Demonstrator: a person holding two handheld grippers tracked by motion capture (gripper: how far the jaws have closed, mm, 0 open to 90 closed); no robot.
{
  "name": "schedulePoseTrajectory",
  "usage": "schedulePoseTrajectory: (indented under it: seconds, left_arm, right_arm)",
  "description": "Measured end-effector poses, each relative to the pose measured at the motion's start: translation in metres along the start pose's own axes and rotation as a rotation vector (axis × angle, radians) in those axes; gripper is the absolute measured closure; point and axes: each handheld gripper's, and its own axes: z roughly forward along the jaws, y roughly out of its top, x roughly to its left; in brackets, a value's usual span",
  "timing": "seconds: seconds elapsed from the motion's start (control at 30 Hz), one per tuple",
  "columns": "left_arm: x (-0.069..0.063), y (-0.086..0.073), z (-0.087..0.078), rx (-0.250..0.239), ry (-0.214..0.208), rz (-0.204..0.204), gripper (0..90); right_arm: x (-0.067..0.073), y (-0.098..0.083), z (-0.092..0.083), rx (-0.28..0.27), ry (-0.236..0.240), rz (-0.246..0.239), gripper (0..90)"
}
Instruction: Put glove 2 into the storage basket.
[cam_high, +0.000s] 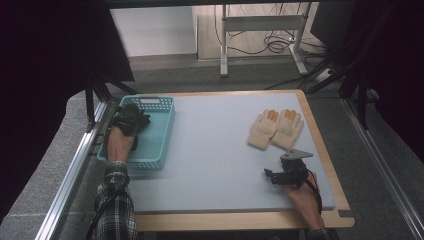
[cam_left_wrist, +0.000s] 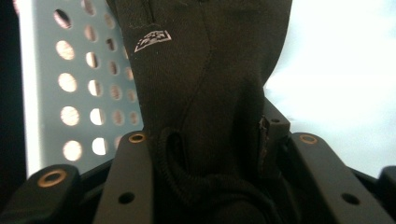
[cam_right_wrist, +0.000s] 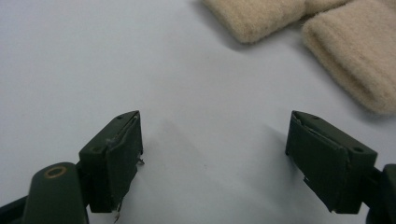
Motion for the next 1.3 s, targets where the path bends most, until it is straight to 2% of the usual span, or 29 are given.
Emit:
schedulePoseTrajectory:
  seconds: [0.07, 0.17, 0.27, 0.37, 0.5, 0.57, 0.77, 0.83, 0.93, 0.97, 1.07, 1.3]
  left_arm:
    - [0.002, -0.001, 0.004, 0.013, 0.016, 0.008, 57.8]
    - [0.006, -0.003, 0.007, 0.021, 0.008, -0.001, 50.7]
    - [0.010, -0.004, 0.006, 0.022, -0.032, -0.016, 28.6]
    - [0.014, -0.005, 0.001, 0.006, -0.095, -0.026, 19.7]
    - [0.017, -0.007, -0.008, -0.009, -0.115, -0.012, 10.2]
    - [0.020, -0.010, -0.013, -0.029, -0.147, -0.020, 6.8]
    - [0.029, -0.019, -0.026, -0.092, -0.208, -0.058, 3.5]
    - [0.032, -0.022, -0.031, -0.137, -0.264, -0.073, 3.0]
    - [0.032, -0.026, -0.039, -0.205, -0.322, -0.086, 2.4]
    - [0.031, -0.028, -0.042, -0.225, -0.339, -0.086, 2.0]
    - [0.026, -0.030, -0.048, -0.259, -0.350, -0.063, 1.7]
    - [0.006, -0.031, -0.063, -0.323, -0.372, -0.001, 0.6]
  right_arm:
    - [0.000, 0.000, 0.000, 0.000, 0.000, 0.000, 18.4]
    - [0.000, 0.000, 0.000, 0.000, 0.000, 0.000, 18.3]
    - [0.000, 0.000, 0.000, 0.000, 0.000, 0.000, 18.4]
    - [0.000, 0.000, 0.000, 0.000, 0.000, 0.000, 18.4]
    - [0.000, 0.000, 0.000, 0.000, -0.001, -0.001, 18.3]
    - [0.000, 0.000, 0.000, 0.000, -0.001, -0.001, 18.3]
    - [0.000, 0.000, 0.000, 0.001, -0.001, -0.002, 18.3]
    - [0.000, 0.000, 0.000, 0.001, -0.001, -0.001, 18.3]
    - [0.000, 0.000, 0.000, 0.002, -0.002, -0.002, 18.3]
    - [0.000, 0.000, 0.000, 0.002, -0.002, -0.002, 18.3]
    - [0.000, 0.000, 0.000, 0.002, -0.002, -0.002, 18.4]
    - [0.000, 0.000, 0.000, 0.001, -0.001, -0.002, 18.3]
